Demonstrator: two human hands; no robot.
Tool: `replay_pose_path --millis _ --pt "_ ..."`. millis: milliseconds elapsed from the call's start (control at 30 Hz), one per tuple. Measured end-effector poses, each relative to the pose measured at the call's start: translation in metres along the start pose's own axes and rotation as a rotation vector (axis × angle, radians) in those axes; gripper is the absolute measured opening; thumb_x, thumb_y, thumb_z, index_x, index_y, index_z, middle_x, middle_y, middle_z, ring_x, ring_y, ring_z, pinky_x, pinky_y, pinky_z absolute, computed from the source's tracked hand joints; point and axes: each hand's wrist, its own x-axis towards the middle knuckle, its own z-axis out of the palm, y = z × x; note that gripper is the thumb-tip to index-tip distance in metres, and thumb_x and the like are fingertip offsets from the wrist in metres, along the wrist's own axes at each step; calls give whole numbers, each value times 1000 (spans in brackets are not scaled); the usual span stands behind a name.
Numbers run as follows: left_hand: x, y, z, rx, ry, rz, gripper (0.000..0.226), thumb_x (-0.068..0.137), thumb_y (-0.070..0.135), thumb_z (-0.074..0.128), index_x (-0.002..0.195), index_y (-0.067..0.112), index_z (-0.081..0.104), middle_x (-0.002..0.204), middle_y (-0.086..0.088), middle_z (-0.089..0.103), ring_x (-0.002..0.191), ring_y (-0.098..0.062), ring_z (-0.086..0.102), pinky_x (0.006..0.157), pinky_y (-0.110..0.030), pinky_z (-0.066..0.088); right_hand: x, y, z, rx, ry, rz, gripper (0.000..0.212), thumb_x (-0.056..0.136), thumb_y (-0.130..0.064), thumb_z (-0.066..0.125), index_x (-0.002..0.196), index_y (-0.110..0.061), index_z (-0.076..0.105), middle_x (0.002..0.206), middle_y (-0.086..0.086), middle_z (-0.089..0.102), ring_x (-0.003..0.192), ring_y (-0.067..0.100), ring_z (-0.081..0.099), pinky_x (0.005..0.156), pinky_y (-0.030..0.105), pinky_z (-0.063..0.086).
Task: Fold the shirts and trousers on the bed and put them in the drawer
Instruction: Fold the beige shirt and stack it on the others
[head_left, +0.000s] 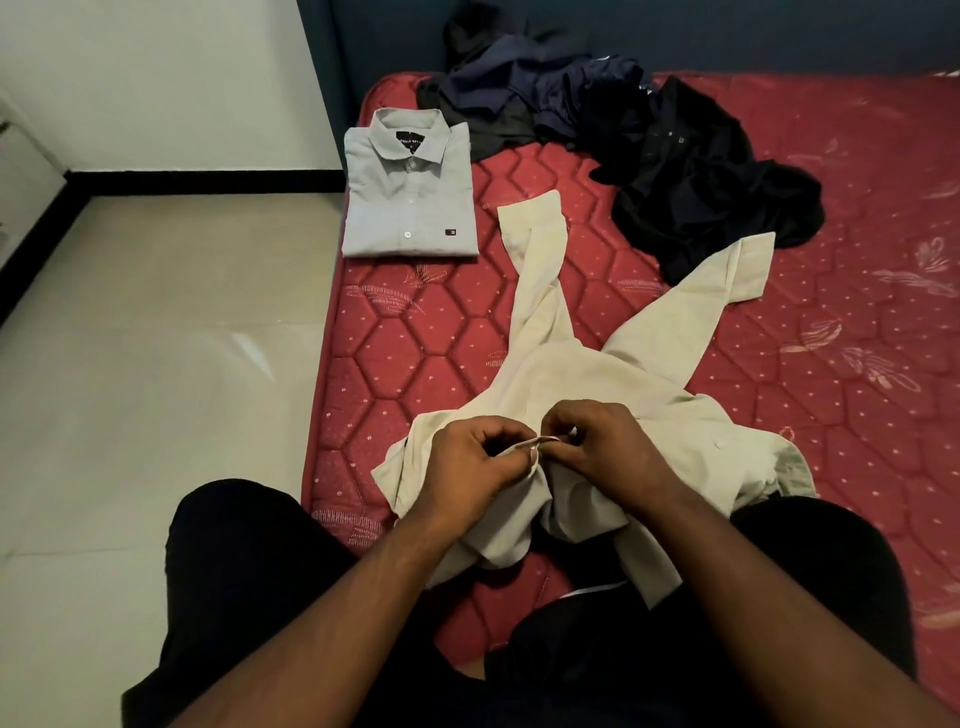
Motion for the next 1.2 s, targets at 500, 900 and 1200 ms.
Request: replay_pose_path --millis 500,900,1200 --pt "5 -10 3 501 282 203 12 70 14 64 66 13 53 63 11 47 64 -8 44 57 -17 33 13 -29 16 -264 -95 -21 14 84 -23 55 77 -29 45 83 -4 59 82 22 59 74 34 35" --pt "25 -35 -48 851 98 171 21 83 11 61 98 17 75 94 -1 69 89 -25 63 75 -34 46 -18 13 29 -304 149 110 8 84 -17 69 91 -13 68 90 5 54 88 26 52 57 38 50" --pt "50 -5 -5 1016 -307 90 33 86 32 66 117 23 68 115 -1 67 110 -21 59 91 -32 43 -22 8 38 -464 -10 57 24 77 -34 55 92 -22 69 79 -2 66 69 24 63 59 34 45"
